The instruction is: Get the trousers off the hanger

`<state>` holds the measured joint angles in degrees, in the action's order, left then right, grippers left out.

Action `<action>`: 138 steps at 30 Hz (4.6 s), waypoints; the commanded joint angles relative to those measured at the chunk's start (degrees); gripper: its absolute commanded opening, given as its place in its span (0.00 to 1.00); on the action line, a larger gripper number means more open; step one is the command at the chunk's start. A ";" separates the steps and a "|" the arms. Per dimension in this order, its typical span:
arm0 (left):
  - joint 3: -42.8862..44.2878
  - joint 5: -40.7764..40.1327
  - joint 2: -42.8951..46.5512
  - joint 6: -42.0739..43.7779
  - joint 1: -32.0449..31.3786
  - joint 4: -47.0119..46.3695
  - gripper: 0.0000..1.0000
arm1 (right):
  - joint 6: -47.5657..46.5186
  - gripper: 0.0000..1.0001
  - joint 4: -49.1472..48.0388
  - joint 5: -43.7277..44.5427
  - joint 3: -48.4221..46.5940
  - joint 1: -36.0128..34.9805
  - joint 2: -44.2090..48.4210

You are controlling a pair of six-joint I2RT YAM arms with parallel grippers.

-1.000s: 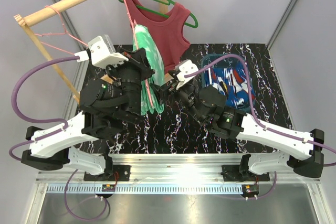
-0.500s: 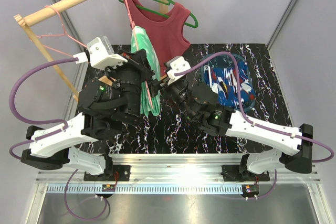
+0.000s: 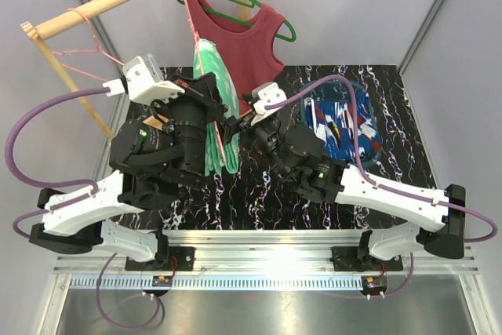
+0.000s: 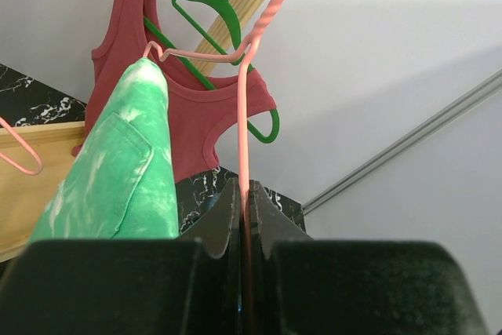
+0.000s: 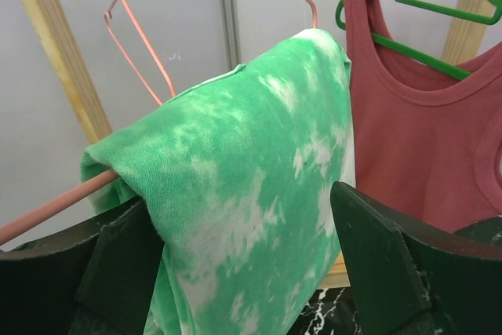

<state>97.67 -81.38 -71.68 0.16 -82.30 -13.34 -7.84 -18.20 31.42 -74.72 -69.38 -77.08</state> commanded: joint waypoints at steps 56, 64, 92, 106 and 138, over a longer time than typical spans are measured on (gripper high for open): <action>11.67 15.03 1.02 -18.09 -0.32 34.96 0.00 | -32.33 0.71 -4.13 -20.51 -4.30 2.59 -1.33; 12.02 16.87 0.40 -20.64 1.70 39.27 0.00 | -33.03 0.94 -1.05 -19.03 -6.14 2.59 -1.49; -2.92 11.60 6.64 -32.85 5.22 42.69 0.00 | -25.76 0.00 -16.18 4.01 -4.21 7.06 1.22; -12.67 22.48 6.64 -45.24 14.00 51.13 0.00 | -22.23 0.00 1.39 5.40 -22.91 17.52 2.64; -21.20 33.22 11.91 -40.42 16.65 53.42 0.00 | -40.59 0.00 -4.30 29.93 19.25 41.51 21.98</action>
<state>76.34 -50.46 -60.69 -41.82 -65.89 41.19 -49.08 -11.92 59.27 -54.98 -30.44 -57.06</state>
